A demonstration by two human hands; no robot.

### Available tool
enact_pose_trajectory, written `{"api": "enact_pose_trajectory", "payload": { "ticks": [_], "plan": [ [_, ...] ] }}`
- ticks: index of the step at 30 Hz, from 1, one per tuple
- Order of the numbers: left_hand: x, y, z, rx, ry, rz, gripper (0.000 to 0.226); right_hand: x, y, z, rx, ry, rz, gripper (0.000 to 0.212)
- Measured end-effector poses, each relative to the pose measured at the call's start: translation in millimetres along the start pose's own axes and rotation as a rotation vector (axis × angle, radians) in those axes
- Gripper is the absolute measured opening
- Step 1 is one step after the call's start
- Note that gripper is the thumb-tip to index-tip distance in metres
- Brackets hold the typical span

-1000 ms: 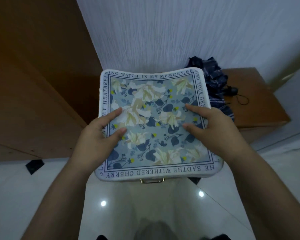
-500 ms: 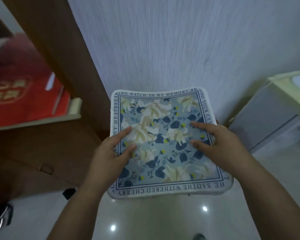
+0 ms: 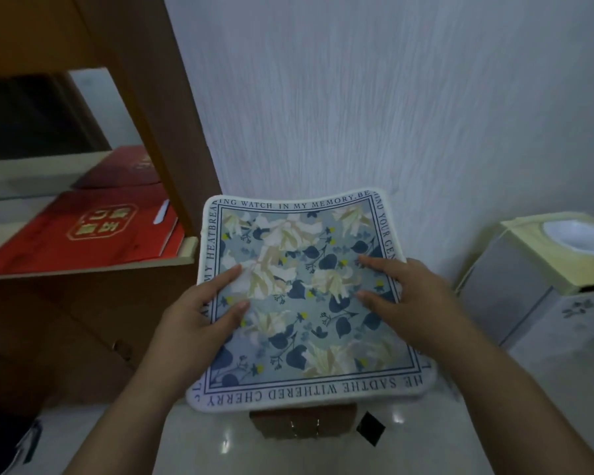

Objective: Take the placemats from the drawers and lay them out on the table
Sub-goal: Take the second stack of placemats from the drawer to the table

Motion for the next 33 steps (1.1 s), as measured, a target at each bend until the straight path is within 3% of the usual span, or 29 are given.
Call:
{"api": "enact_pose_trajectory", "payload": {
  "ticks": [8, 16, 33],
  "plan": [
    [15.0, 72.1, -8.0, 0.269, -0.039, -0.055, 0.047, -14.5, -2.1, -16.4, -0.161, -0.037, -0.183, 0.053],
    [10.5, 159.4, -34.7, 0.532, -0.02, -0.195, 0.045, -52.4, 13.0, 14.9, -0.363, -0.057, -0.361, 0.052],
    [-13.9, 410.9, -187.6, 1.093, -0.21, -0.497, 0.047, -244.3, 192.6, 149.4, -0.835, -0.275, -0.805, 0.052]
  ]
}}
Point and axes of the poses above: each hand's wrist, its own y-axis away from the middle knuckle, its own z-axis out of the palm, x = y × z, the point moved 10 cm from there along -y, towards the middle knuckle, and after that the axes turned 11 degrees about x, right-handed, at the moved point
